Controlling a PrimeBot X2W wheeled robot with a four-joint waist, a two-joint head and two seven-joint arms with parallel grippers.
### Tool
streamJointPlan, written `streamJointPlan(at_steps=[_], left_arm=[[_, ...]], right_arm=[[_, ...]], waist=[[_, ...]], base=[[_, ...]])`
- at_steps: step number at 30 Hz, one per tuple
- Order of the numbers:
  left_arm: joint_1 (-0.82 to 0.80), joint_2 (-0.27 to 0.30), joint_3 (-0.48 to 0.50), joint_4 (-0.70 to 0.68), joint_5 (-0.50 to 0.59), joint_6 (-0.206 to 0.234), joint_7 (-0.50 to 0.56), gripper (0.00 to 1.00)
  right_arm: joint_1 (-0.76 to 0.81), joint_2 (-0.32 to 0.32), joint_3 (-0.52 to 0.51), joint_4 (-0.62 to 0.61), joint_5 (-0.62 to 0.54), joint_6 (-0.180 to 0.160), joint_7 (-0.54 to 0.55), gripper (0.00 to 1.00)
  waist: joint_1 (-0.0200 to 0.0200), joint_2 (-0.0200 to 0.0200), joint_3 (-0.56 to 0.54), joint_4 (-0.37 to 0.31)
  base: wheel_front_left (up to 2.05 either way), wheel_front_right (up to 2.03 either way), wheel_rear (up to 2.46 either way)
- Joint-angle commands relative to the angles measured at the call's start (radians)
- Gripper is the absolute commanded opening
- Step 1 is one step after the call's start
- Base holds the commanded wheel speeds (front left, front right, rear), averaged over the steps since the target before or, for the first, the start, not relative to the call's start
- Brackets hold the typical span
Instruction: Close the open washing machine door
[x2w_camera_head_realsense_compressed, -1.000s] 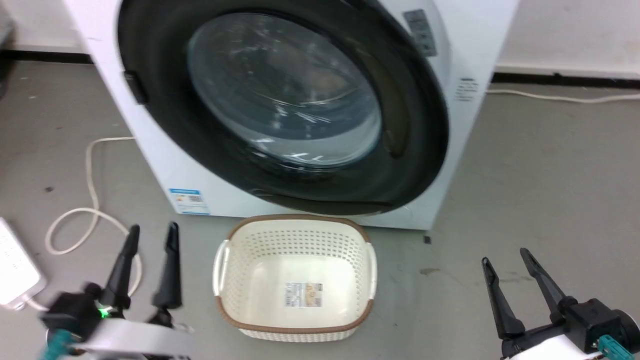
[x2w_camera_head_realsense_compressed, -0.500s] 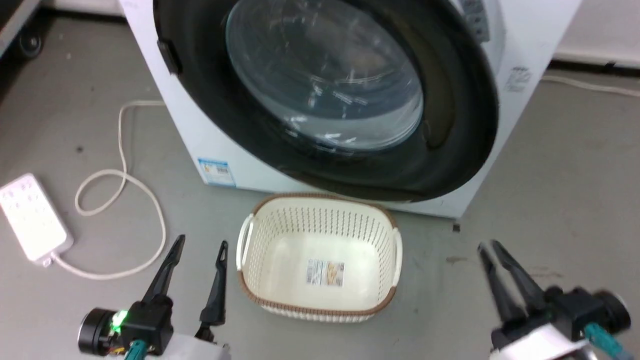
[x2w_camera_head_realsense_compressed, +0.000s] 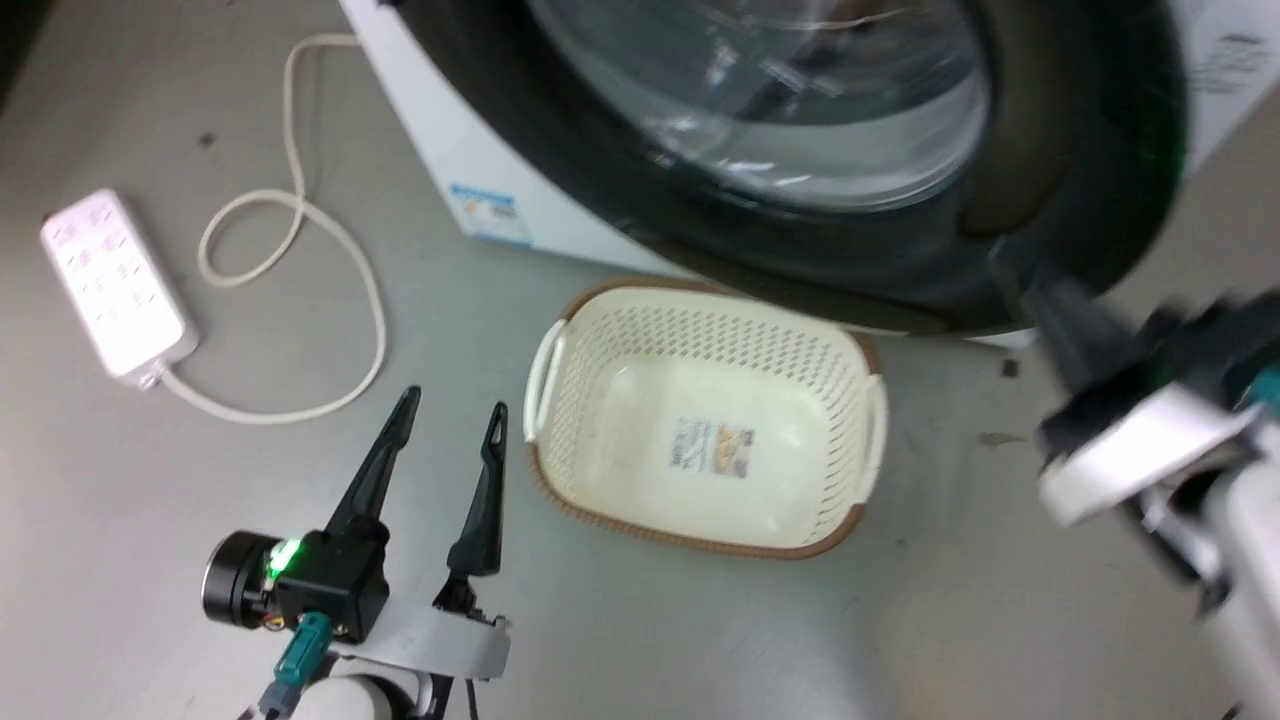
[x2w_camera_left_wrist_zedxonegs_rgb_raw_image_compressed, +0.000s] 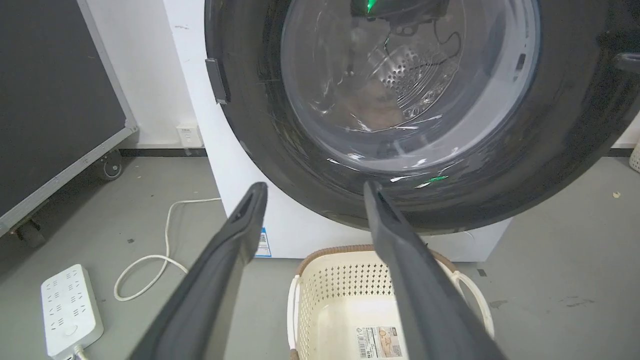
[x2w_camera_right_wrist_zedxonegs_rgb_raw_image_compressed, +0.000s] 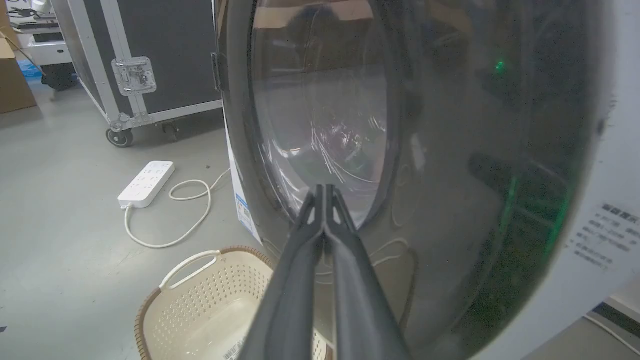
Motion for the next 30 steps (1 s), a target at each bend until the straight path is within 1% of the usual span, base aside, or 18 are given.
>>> streamJointPlan(at_steps=[1,2,4,7,11,16,22,23,25,28,29,30], left_arm=[[-0.019,-0.005,-0.003,-0.002,-0.005,-0.002,-0.004,1.00],[-0.023,-0.007,-0.006,-0.003,-0.005,-0.002,-0.004,1.00],[-0.032,-0.011,-0.012,-0.002,-0.007,-0.001,-0.004,1.00],[-0.038,-0.016,-0.015,-0.003,-0.016,0.005,-0.004,1.00],[-0.040,-0.020,-0.014,0.006,-0.030,0.009,-0.004,1.00],[-0.043,-0.023,-0.017,0.009,-0.039,0.012,-0.004,1.00],[-0.048,-0.024,-0.021,0.013,-0.037,0.018,-0.004,1.00],[-0.048,-0.024,-0.021,0.013,-0.037,0.018,-0.004,1.00],[-0.052,-0.024,-0.013,0.018,-0.040,0.018,-0.004,1.00],[-0.051,-0.024,-0.010,0.023,-0.040,0.018,-0.004,1.00],[-0.045,-0.024,-0.008,0.027,-0.042,0.019,-0.004,1.00],[-0.045,-0.024,-0.008,0.027,-0.042,0.019,-0.004,1.00]], right_arm=[[-0.053,-0.025,-0.003,0.025,0.028,0.001,0.020,0.00],[-0.081,-0.037,-0.005,0.043,0.044,0.001,0.034,0.00],[-0.129,-0.036,-0.038,0.082,0.104,0.001,0.066,0.00],[-0.198,-0.052,-0.067,0.127,0.137,0.001,0.102,0.00],[-0.270,-0.074,-0.108,0.186,0.141,0.001,0.133,0.00],[-0.351,-0.083,-0.167,0.282,0.131,0.001,0.163,0.00],[-0.427,-0.066,-0.221,0.393,0.115,0.001,0.170,0.00],[-0.427,-0.066,-0.221,0.393,0.115,0.001,0.170,0.00],[-0.442,-0.046,-0.235,0.434,0.115,0.001,0.156,0.00],[-0.434,-0.030,-0.231,0.456,0.114,0.001,0.141,0.00],[-0.413,-0.013,-0.217,0.473,0.116,0.001,0.123,0.00],[-0.413,-0.013,-0.217,0.473,0.116,0.001,0.123,0.00]], waist=[[-0.0002,-0.0001,0.041,0.041],[-0.0002,-0.0001,0.049,0.050],[-0.0002,-0.0001,0.064,0.066],[-0.0002,-0.0001,0.076,0.085],[-0.0002,-0.0001,0.086,0.106],[-0.0002,-0.0001,0.091,0.121],[-0.0002,-0.0001,0.089,0.125],[-0.0002,-0.0001,0.089,0.125],[-0.0002,-0.0001,0.075,0.116],[-0.0002,-0.0001,0.057,0.108],[-0.0002,-0.0001,0.031,0.097],[-0.0002,-0.0001,0.031,0.097]], base=[[0.00,0.00,0.00],[0.00,0.00,0.00],[0.00,0.00,0.00],[0.00,0.00,0.00],[0.00,0.00,0.00],[0.00,0.00,0.00],[0.00,0.00,0.00],[0.00,0.00,0.00],[0.00,0.00,0.00],[0.00,0.00,0.00],[0.00,0.00,0.00],[0.00,0.00,0.00]])
